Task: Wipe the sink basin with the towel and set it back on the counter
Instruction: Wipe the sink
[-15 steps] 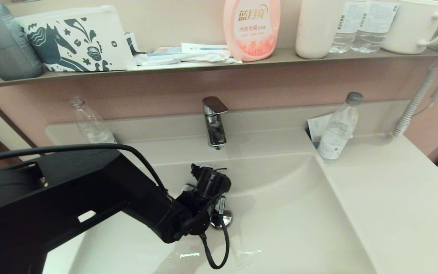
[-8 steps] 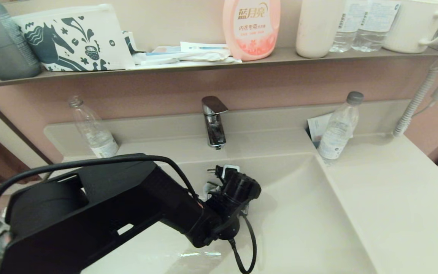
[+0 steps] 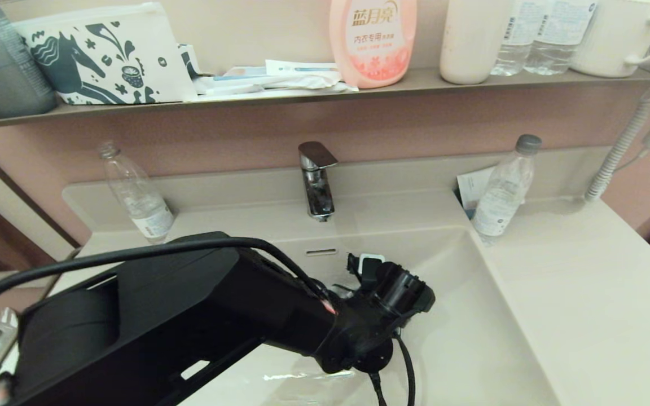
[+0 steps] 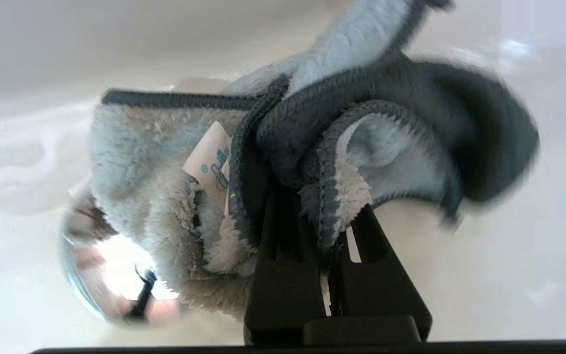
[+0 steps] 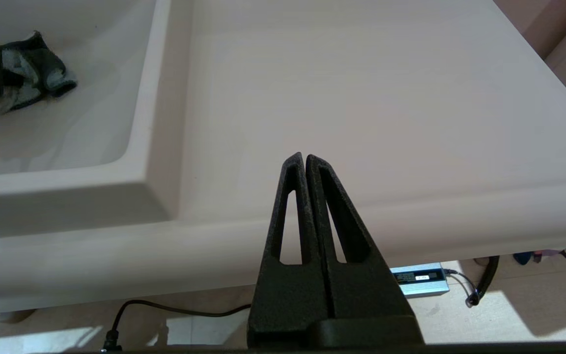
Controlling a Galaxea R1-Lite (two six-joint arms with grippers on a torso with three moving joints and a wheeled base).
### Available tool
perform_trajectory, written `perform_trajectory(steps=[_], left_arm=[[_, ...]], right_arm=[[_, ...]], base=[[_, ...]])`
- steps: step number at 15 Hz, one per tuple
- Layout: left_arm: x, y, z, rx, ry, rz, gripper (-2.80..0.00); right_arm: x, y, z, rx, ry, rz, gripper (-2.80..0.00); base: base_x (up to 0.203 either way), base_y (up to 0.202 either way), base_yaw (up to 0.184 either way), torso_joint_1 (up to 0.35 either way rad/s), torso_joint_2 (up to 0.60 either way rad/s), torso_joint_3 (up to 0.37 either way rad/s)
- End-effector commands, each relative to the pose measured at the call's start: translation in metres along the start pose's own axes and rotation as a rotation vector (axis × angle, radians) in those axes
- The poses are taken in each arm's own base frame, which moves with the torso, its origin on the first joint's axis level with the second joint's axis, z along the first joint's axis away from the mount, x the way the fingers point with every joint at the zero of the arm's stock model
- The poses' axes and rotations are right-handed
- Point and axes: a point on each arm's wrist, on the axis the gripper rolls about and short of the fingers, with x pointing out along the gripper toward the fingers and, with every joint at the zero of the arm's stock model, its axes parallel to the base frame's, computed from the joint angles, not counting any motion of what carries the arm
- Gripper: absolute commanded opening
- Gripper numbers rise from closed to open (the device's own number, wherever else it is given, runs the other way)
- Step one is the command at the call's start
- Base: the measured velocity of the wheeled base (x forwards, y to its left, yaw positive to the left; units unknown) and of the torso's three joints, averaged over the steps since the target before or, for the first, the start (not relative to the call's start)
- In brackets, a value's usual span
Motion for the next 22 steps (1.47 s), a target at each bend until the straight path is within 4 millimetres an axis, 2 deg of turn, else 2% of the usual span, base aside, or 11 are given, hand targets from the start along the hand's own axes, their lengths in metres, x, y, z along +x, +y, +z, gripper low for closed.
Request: perform_trajectory(steps=[1,5,8,13,18,19,22], left_arm=[[-0.015,-0.004,-0.001,0.005,0.004,-0.013,-2.80],[-0.029,-0.001,-0.025,0.008,0.132,0.008,-2.80],[-0.031,0.015,-0.047,0.029,0.192,0.049,-2.80],[-0.039,0.079,-0.050,0.016,0.252,0.097,-2.80],[-0.054,0.139,-0.052,0.048,0.234,0.146,-2.80],[-0.050,0.152,-0.048,0.044,0.223,0.165,-2.80],[-0.018,0.191,-0.029,-0.036,0.093,0.192,-2.80]], right_arm=[[0.000,0.000,0.000,0.000,0.002,0.001,-2.80],[0.000,0.000,0.000,0.000,0.002,0.001,-2.80],[0.000,0.000,0.000,0.000,0.002,0.001,-2.80],[0.000,0.000,0.000,0.000,0.002,0.000,-2.80],[0.000,0.000,0.000,0.000,0.002,0.000,-2.80],[0.000,0.000,0.000,0.000,0.002,0.001,-2.80],[0.000,0.000,0.000,0.000,0.002,0.001,-2.80]], base=[[0.000,0.000,0.000,0.000,0.00,0.000],[0.000,0.000,0.000,0.000,0.00,0.000],[0.000,0.000,0.000,0.000,0.00,0.000],[0.000,0.000,0.000,0.000,0.00,0.000],[0.000,0.000,0.000,0.000,0.00,0.000],[0.000,0.000,0.000,0.000,0.00,0.000],[0.000,0.000,0.000,0.000,0.00,0.000]])
